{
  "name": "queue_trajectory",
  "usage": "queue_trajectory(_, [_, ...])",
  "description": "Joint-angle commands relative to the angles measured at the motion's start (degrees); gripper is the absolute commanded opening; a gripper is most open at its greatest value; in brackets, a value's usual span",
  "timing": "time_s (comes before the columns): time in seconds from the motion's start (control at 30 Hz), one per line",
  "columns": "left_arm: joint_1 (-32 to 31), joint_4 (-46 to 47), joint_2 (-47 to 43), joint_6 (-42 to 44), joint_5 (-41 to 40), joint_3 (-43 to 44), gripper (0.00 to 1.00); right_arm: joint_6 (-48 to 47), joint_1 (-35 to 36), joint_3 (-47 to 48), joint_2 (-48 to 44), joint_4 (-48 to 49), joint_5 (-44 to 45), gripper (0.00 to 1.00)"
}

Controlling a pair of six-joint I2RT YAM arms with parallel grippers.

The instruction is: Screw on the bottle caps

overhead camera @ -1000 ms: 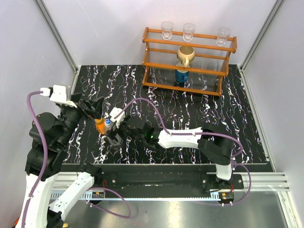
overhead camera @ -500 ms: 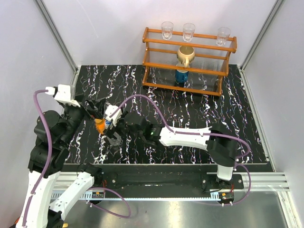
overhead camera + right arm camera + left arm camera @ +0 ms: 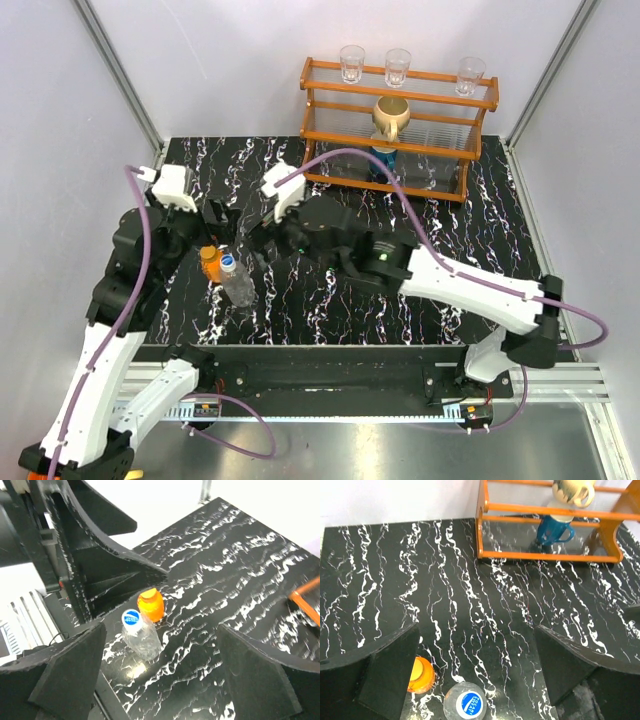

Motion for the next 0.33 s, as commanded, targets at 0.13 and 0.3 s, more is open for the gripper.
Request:
queue_trajectory(0.13, [0.1,2.9,1.8,0.3,2.2,-1.9,0.99,7.2,0.4,-7.6,-15.2,-12.5,16.7,1.00])
queue_trajectory(0.3, [0.1,5.3,3.5,0.3,2.4,-3.5,0.99,7.0,0.5,-10.6,-20.7,-15.1,19.6,1.00])
